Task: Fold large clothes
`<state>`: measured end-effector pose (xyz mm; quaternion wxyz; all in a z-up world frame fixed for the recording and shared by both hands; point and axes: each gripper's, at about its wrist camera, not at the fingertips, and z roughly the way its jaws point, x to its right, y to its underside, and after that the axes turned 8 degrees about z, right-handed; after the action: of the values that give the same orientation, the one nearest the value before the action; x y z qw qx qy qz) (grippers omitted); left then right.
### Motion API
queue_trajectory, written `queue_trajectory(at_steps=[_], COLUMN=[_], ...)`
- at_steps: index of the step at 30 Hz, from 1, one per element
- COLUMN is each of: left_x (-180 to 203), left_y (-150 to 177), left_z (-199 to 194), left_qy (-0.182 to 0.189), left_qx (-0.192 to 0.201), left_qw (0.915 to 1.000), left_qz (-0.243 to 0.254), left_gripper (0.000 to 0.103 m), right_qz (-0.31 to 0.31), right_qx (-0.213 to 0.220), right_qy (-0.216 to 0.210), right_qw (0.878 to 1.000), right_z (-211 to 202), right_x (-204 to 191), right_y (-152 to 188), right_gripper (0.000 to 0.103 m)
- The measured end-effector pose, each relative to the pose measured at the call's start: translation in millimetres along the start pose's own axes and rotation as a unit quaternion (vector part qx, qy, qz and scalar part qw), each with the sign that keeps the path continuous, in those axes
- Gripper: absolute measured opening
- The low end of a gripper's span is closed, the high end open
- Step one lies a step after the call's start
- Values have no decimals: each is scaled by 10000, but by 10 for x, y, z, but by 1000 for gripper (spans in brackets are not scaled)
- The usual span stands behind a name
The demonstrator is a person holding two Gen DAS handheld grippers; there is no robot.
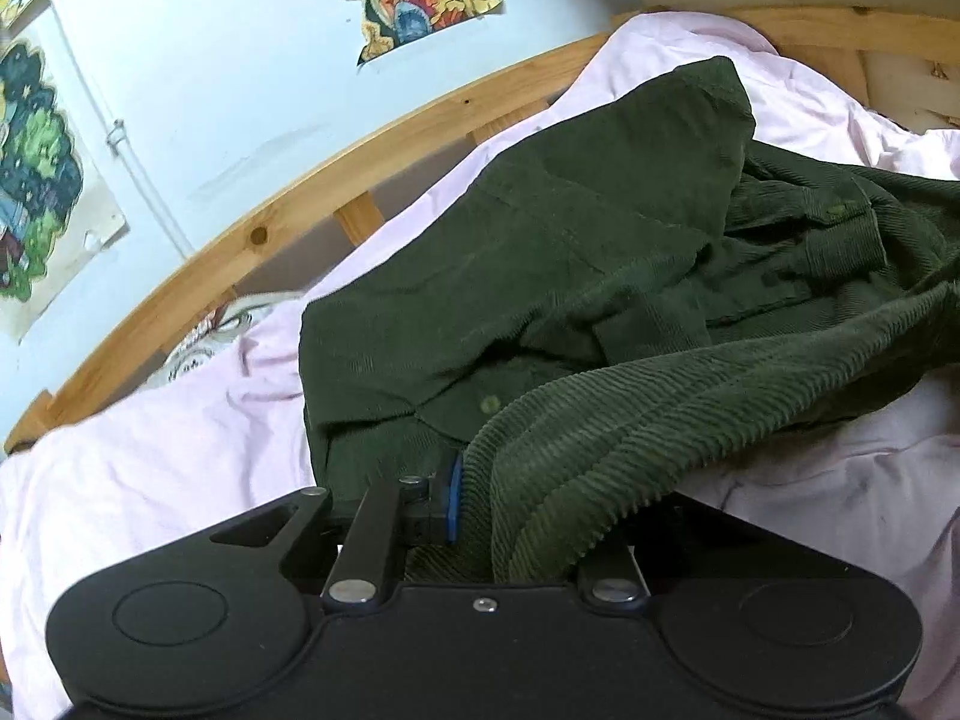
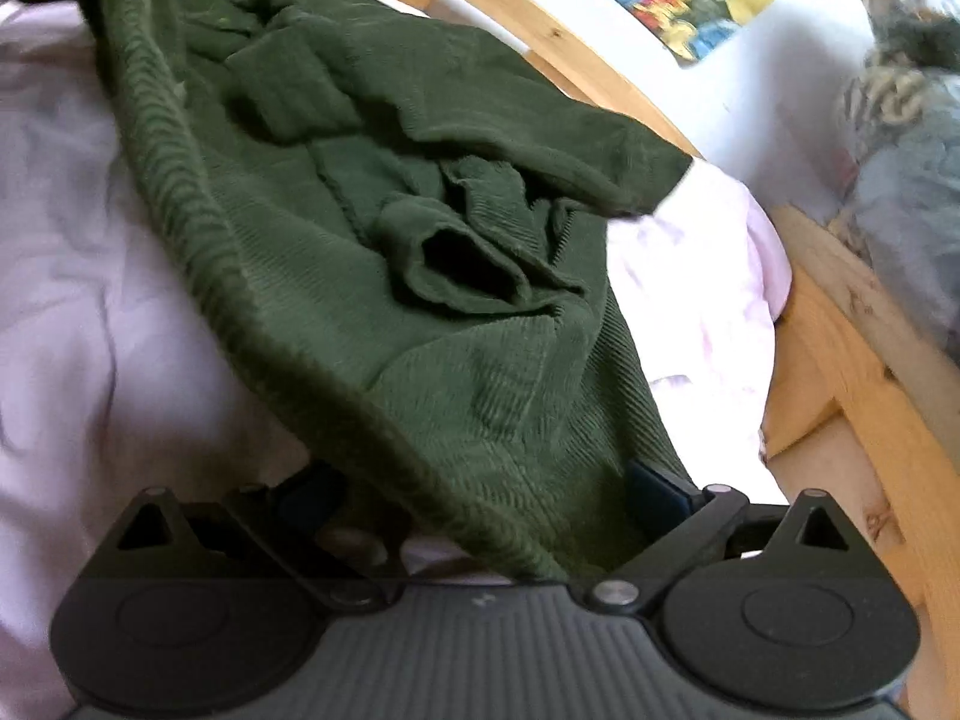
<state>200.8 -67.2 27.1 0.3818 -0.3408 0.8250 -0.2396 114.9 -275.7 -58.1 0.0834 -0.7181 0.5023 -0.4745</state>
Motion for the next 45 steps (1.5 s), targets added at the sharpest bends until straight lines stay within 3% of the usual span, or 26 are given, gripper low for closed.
queue_trajectory(at_steps=[5,6,7,8,14,18,23,27,31,37,41,45], left_x=[-5,-18,-30,-39,-47,79,215,124,10,-225,-533,-856], left_y=[38,39,38,34,101,366,750,844,849,635,290,-42], left_z=[-63,-76,-87,-95,-206,-398,-776,-1218,-1573,-1551,-1139,-480], left_qy=[-25,-48,-62,-82,-253,-396,-499,-290,130,523,689,882], left_qx=[92,124,147,175,417,644,762,675,520,175,-165,-564], left_qw=[9998,9995,9992,9988,9957,9931,9913,9907,9936,9957,9945,9885], left_qz=[-200,-286,-372,-455,-785,-892,-951,-1141,-990,-748,-776,-1095], left_gripper=[17,17,17,17,15,14,12,12,12,13,14,16], right_qz=[-159,-106,-82,-86,587,658,435,157,99,549,1374,1872], right_qx=[99,115,115,88,168,481,608,587,598,866,1057,1010], right_qy=[45,96,222,396,361,477,249,-32,-233,-240,-208,-94], right_qw=[9998,9998,9997,9991,9975,9955,9969,9981,9979,9944,9847,9771], right_z=[32,52,71,79,-129,-517,-1077,-1572,-1763,-1534,-1065,-467], right_x=[-45,-25,-9,2,136,149,20,-42,12,143,269,422], right_y=[20,11,3,-5,-107,-177,-110,9,-43,-337,-573,-710], right_gripper=[97,91,59,34,16,12,11,11,12,12,12,12])
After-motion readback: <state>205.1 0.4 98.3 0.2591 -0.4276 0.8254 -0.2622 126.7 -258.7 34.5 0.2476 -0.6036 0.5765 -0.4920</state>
